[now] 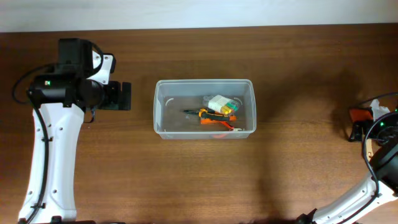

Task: Pack container

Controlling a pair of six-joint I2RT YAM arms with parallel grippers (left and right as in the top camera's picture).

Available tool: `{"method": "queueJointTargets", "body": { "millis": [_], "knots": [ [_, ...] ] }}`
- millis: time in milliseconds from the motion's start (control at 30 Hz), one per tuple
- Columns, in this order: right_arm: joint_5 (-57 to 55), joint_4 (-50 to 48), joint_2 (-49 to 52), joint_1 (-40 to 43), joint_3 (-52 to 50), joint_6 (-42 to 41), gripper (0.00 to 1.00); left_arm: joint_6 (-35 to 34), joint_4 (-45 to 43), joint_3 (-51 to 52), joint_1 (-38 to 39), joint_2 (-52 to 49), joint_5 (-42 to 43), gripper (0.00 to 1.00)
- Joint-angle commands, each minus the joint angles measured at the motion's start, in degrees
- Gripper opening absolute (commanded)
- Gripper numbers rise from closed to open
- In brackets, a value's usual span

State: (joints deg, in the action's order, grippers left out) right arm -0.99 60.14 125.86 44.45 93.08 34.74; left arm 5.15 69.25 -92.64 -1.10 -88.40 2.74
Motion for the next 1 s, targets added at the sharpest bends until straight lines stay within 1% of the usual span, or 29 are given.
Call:
{"method": "queueJointTargets", "body": {
  "millis": [0,233,267,367,467,667,867,967],
  "knots": [
    [0.3,0.0,1.2,-0.1,-0.7,0.4,0.99,0.1,0.0,-1.0,-0.1,0.0,-0.2,0.99],
    [0.3,0.0,1.2,-0.1,-0.7,0.4,1.0,0.1,0.0,-1.0,-0.1,0.0,-0.2,0.99],
    [0.3,0.0,1.2,-0.1,-0.7,0.4,0.98,0.1,0.0,-1.0,-0.1,0.0,-0.2,0.99],
    [0.3,-0.3,1.2,-0.1,-0.7,0.4,0.9,0.1,0.0,-1.0,-0.1,0.0,-0.2,0.99],
    [0.3,-0.5,1.2,-0.1,-0.7,0.4,0.86,0.1,0.0,-1.0,-0.1,0.0,-0.2,0.99],
    [0.3,-0.2,1.2,-0.1,-0.7,0.4,0.72,0.1,0.0,-1.0,-0.1,0.0,-0.2,0.99],
    [0.3,1.1,1.2,-0.1,-0.7,0.4,0.67,0.1,0.0,-1.0,-0.1,0.0,-0.2,0.99],
    [0.3,1.5,1.2,-0.1,-0.7,0.4,0.6,0.1,0.0,-1.0,-0.1,0.0,-0.2,0.99]
  ]
}}
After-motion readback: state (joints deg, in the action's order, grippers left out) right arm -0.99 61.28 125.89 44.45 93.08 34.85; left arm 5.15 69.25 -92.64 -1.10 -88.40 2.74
